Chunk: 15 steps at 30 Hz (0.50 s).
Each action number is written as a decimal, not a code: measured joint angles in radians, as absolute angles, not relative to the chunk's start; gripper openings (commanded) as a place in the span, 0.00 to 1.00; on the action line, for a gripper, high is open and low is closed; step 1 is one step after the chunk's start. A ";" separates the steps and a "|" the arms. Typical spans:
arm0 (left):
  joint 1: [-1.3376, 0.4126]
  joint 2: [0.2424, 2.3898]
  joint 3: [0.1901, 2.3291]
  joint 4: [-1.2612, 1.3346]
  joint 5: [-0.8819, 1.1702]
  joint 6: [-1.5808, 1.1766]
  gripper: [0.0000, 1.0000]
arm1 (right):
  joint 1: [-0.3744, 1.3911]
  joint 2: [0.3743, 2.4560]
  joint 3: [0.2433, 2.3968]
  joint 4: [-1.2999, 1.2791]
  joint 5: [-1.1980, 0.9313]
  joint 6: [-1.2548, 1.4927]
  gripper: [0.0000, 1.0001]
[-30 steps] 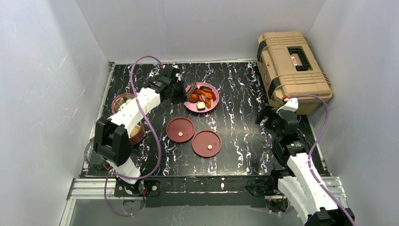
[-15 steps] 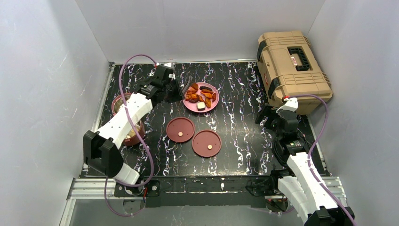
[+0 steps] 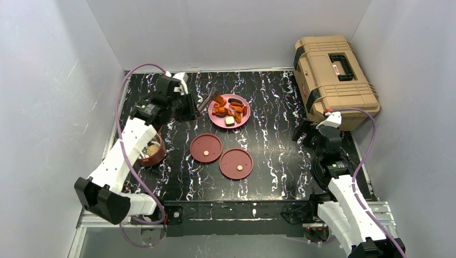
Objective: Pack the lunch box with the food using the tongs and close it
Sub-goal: Pick up the fake food from the plate.
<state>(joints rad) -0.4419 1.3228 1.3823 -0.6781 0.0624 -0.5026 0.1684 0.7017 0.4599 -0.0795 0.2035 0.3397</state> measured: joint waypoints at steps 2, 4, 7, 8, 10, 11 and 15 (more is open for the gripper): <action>-0.404 1.290 1.385 -0.719 0.094 -0.480 0.00 | 0.168 0.703 0.460 -0.080 0.205 0.340 1.00; -0.360 1.268 1.393 -0.764 0.118 -0.456 0.00 | 0.168 0.709 0.460 -0.080 0.207 0.340 1.00; -0.293 1.249 1.416 -0.834 0.154 -0.418 0.00 | 0.168 0.718 0.460 -0.080 0.207 0.339 1.00; -0.271 1.243 1.424 -0.856 0.165 -0.403 0.00 | 0.168 0.720 0.460 -0.080 0.207 0.339 1.00; -0.237 1.233 1.438 -0.896 0.179 -0.379 0.00 | 0.168 0.722 0.460 -0.080 0.207 0.339 1.00; -0.218 1.227 1.444 -0.917 0.183 -0.364 0.00 | 0.168 0.722 0.460 -0.080 0.207 0.339 1.00; -0.138 1.188 1.457 -0.982 0.199 -0.321 0.00 | 0.168 0.726 0.460 -0.079 0.208 0.339 1.00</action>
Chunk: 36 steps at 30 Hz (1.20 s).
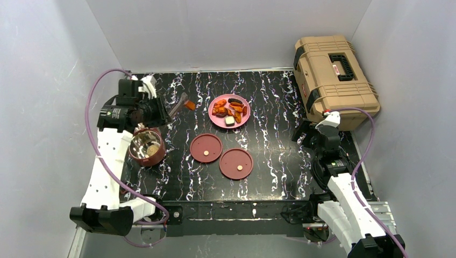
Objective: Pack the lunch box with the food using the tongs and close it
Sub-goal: Pick up the fake food from the plate, then place the fake food in the packing box.
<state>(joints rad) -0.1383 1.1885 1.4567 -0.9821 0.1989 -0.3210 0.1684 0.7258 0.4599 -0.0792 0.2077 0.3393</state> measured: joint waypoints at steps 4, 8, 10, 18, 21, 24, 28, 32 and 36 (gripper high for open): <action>-0.062 1.151 1.476 -1.044 0.210 -0.305 0.00 | 0.168 0.734 0.460 -0.079 0.208 0.339 1.00; -0.038 1.117 1.505 -1.104 0.195 -0.304 0.00 | 0.168 0.735 0.460 -0.079 0.208 0.339 1.00; -0.033 1.102 1.525 -1.140 0.177 -0.298 0.00 | 0.168 0.735 0.460 -0.079 0.208 0.339 1.00; -0.027 1.040 1.603 -1.270 0.011 -0.257 0.00 | 0.168 0.735 0.460 -0.079 0.207 0.339 1.00; -0.027 1.015 1.602 -1.304 -0.047 -0.249 0.00 | 0.168 0.735 0.460 -0.079 0.207 0.340 1.00; -0.027 0.996 1.593 -1.329 -0.105 -0.242 0.00 | 0.168 0.735 0.460 -0.079 0.207 0.340 1.00; -0.027 0.994 1.583 -1.348 -0.171 -0.229 0.00 | 0.168 0.735 0.460 -0.079 0.207 0.340 1.00; -0.025 0.996 1.546 -1.353 -0.188 -0.224 0.00 | 0.168 0.735 0.460 -0.079 0.207 0.340 1.00; -0.025 1.005 1.490 -1.368 -0.168 -0.236 0.00 | 0.168 0.735 0.460 -0.079 0.207 0.340 1.00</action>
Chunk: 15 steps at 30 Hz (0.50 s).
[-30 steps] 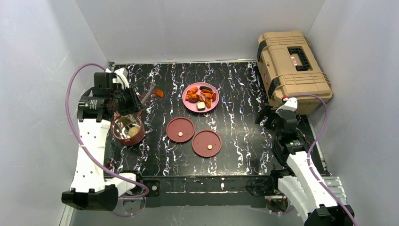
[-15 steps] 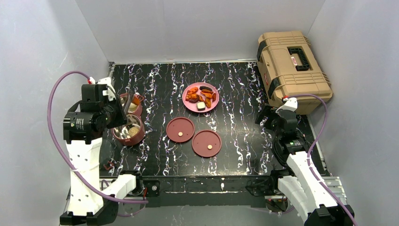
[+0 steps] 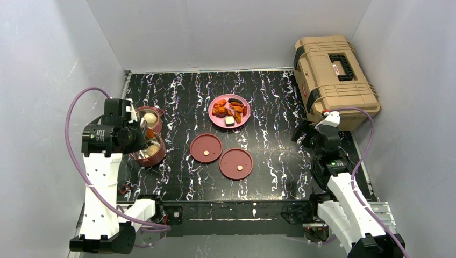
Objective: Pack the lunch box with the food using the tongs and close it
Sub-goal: Place the fake food in the packing box.
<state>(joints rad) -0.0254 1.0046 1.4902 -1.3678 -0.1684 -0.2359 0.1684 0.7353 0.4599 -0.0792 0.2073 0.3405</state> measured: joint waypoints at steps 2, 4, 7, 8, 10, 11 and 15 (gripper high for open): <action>-0.025 1.005 1.460 -1.375 -0.164 -0.244 0.00 | 0.168 0.736 0.460 -0.079 0.207 0.341 1.00; -0.025 1.003 1.449 -1.385 -0.170 -0.247 0.00 | 0.168 0.740 0.460 -0.078 0.207 0.342 1.00; -0.025 0.996 1.446 -1.394 -0.181 -0.247 0.00 | 0.168 0.747 0.460 -0.076 0.207 0.344 1.00; -0.025 0.992 1.446 -1.396 -0.181 -0.247 0.00 | 0.168 0.749 0.460 -0.075 0.206 0.345 1.00; -0.025 0.987 1.440 -1.395 -0.181 -0.247 0.00 | 0.168 0.754 0.460 -0.073 0.206 0.345 1.00; -0.025 0.985 1.433 -1.396 -0.179 -0.247 0.00 | 0.168 0.755 0.460 -0.073 0.206 0.345 1.00; -0.025 0.987 1.401 -1.398 -0.161 -0.247 0.03 | 0.168 0.754 0.460 -0.072 0.206 0.346 1.00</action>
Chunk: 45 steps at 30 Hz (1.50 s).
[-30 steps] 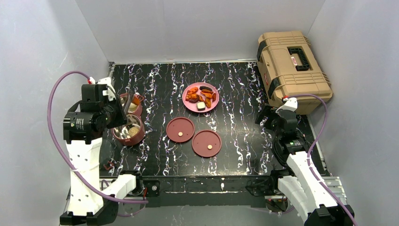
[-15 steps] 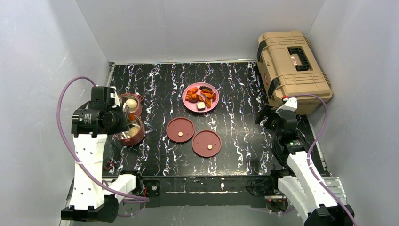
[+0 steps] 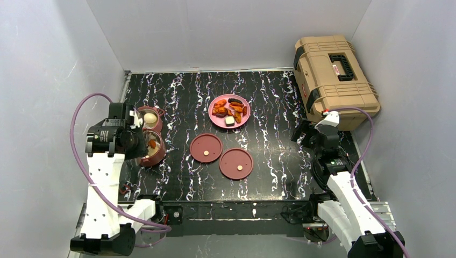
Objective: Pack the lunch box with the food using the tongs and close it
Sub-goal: Place the fake food in the packing box.
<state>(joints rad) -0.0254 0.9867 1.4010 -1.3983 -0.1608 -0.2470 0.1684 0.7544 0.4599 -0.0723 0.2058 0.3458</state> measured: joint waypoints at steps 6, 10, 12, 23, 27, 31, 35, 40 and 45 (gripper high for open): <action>-0.025 0.997 1.380 -1.402 -0.142 -0.247 0.12 | 0.168 0.754 0.460 -0.073 0.206 0.348 1.00; -0.025 1.000 1.380 -1.402 -0.141 -0.247 0.20 | 0.168 0.754 0.460 -0.072 0.206 0.349 1.00; -0.025 1.000 1.380 -1.402 -0.141 -0.247 0.25 | 0.168 0.754 0.460 -0.072 0.206 0.350 1.00; -0.025 1.001 1.382 -1.404 -0.154 -0.246 0.36 | 0.168 0.754 0.460 -0.073 0.206 0.355 1.00; -0.025 1.002 1.393 -1.411 -0.173 -0.246 0.37 | 0.168 0.753 0.460 -0.073 0.206 0.356 1.00; -0.025 1.003 1.414 -1.415 -0.197 -0.245 0.37 | 0.168 0.753 0.460 -0.073 0.206 0.356 1.00; -0.025 1.005 1.446 -1.415 -0.226 -0.242 0.36 | 0.168 0.753 0.460 -0.072 0.206 0.356 1.00; -0.025 1.007 1.490 -1.414 -0.234 -0.239 0.33 | 0.168 0.753 0.460 -0.072 0.206 0.356 1.00; -0.025 1.006 1.502 -1.389 -0.181 -0.223 0.30 | 0.168 0.753 0.460 -0.072 0.206 0.356 1.00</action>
<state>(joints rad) -0.0254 1.0061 1.5024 -1.3888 -0.1806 -0.2234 0.1684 0.7532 0.4599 -0.0723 0.2062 0.3561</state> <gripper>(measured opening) 0.321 1.000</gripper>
